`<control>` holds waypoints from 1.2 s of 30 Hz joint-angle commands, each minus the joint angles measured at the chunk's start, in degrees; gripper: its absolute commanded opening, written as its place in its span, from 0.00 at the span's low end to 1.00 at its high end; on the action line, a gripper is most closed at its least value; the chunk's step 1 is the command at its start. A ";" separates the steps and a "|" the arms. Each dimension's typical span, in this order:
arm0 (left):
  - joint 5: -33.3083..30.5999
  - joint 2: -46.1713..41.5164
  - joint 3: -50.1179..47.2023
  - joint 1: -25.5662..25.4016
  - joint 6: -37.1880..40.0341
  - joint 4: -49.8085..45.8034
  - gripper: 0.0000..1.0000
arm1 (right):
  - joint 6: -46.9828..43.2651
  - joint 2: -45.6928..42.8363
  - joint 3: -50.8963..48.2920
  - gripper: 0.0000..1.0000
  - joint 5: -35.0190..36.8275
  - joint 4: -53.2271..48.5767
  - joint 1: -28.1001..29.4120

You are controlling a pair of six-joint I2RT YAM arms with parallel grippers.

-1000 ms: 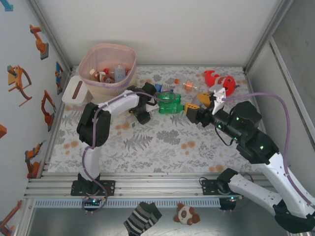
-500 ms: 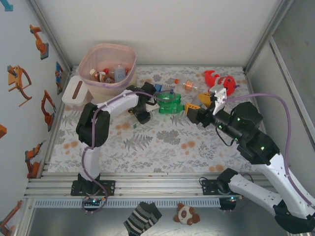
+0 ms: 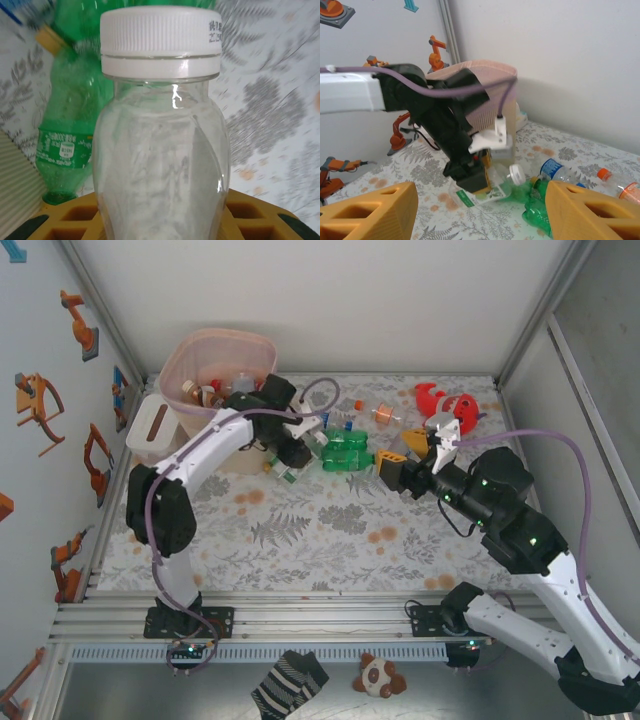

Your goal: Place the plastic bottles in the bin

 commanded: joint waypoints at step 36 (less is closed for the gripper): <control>-30.64 -24.52 -5.57 6.40 -42.35 39.86 0.20 | 0.05 -0.45 -0.91 0.67 0.17 1.98 0.44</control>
